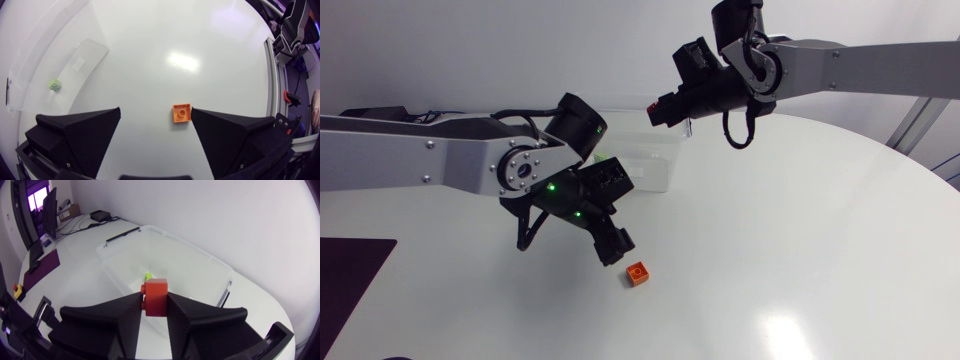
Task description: Place the duplo bricks in the container
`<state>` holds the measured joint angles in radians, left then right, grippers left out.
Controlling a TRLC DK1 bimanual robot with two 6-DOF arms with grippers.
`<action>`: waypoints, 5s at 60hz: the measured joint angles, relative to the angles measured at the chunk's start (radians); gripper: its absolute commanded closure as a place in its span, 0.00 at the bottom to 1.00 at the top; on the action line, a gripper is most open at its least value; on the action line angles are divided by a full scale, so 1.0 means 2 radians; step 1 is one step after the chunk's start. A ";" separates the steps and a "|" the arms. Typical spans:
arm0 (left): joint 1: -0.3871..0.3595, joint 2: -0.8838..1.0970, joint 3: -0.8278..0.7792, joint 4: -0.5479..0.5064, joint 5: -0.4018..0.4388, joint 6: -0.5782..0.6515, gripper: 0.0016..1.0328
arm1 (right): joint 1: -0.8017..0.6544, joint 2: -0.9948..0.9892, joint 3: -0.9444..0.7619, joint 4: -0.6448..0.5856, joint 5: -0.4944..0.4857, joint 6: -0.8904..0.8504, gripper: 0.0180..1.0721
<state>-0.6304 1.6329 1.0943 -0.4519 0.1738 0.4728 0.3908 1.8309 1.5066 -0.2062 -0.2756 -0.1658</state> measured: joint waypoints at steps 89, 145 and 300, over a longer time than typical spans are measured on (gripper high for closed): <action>-0.086 0.187 0.100 -0.088 -0.094 -0.041 0.71 | -0.098 -0.462 -0.438 0.089 0.072 0.020 0.04; 0.015 0.020 0.194 -0.066 -0.099 -0.080 0.74 | -0.132 -0.747 -0.605 0.073 0.185 -0.011 0.04; 0.236 -0.518 -0.245 0.238 -0.138 -0.164 0.05 | -0.180 -0.916 -0.709 0.135 0.193 0.006 0.04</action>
<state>-0.1581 0.5976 0.6033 0.0235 -0.1028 0.1448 0.0315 -0.0002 0.0891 0.0647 0.1101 -0.1528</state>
